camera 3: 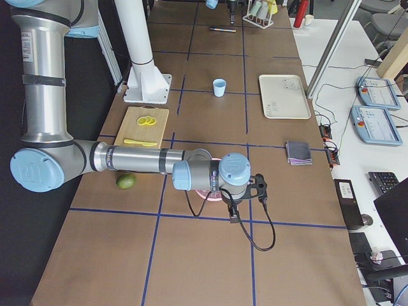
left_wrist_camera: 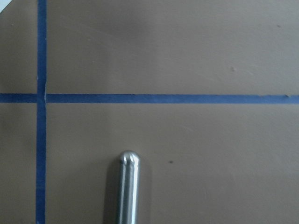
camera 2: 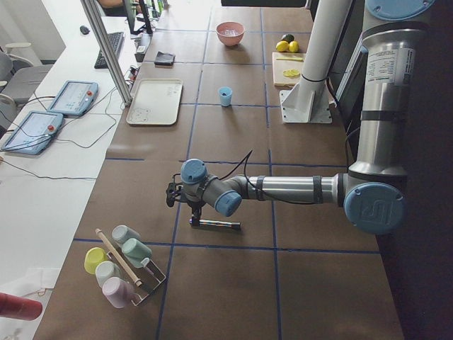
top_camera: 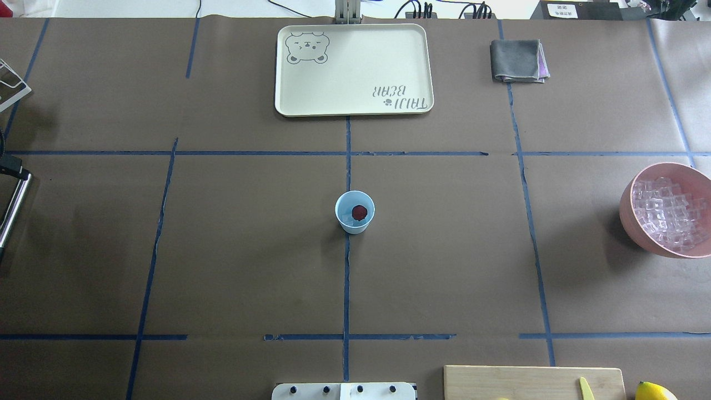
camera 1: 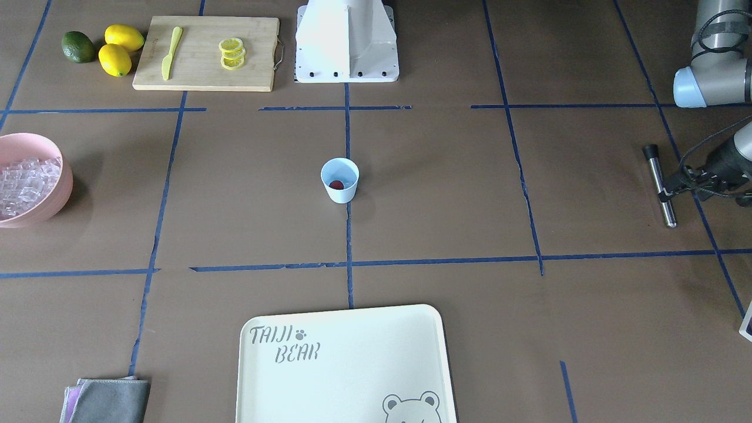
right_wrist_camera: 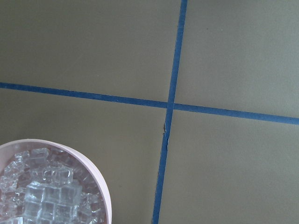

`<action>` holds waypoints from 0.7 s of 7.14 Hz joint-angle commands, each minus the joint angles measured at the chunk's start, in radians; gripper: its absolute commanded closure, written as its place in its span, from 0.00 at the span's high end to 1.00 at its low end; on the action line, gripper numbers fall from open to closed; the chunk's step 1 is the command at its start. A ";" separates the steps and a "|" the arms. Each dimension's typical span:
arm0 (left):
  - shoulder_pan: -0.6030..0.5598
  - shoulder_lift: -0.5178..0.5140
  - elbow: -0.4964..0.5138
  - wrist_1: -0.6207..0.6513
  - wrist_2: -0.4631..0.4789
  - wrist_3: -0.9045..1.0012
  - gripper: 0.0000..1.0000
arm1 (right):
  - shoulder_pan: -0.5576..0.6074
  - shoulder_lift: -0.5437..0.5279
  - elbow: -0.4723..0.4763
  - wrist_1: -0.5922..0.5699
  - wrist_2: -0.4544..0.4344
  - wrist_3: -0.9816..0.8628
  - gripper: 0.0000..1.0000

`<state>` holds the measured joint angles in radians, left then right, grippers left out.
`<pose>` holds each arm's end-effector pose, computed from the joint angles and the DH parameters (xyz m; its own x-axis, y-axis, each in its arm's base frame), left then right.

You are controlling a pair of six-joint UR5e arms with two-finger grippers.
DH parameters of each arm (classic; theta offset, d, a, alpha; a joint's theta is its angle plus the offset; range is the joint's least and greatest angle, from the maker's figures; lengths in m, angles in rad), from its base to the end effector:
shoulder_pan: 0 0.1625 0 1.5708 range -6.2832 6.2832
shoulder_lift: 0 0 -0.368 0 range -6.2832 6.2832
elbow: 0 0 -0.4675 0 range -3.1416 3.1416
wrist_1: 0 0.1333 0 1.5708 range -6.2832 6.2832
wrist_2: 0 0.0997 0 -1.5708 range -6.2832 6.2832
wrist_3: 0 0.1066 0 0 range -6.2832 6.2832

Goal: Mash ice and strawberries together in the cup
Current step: 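Lower the left gripper and grasp the metal rod upright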

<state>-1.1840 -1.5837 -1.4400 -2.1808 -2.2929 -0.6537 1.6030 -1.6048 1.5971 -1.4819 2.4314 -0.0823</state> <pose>0.1661 -0.5744 0.6089 0.6604 -0.0421 -0.7498 0.0871 0.9960 0.0208 0.0705 -0.5580 0.5951 0.6541 -0.1222 0.7465 0.0218 0.9895 0.1430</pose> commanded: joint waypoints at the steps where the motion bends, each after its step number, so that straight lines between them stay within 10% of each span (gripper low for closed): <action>1: 0.012 -0.031 0.073 -0.030 0.015 -0.014 0.98 | 0.000 0.002 -0.002 0.000 0.000 -0.001 1.00; 5: 0.043 -0.056 0.156 -0.117 0.027 -0.041 0.98 | 0.000 0.006 -0.002 0.000 -0.002 -0.001 1.00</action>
<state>-1.1535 -1.6396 -1.2921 -2.2882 -2.2679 -0.6877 1.6030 -1.5991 1.5951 -1.4819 2.4299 -0.0823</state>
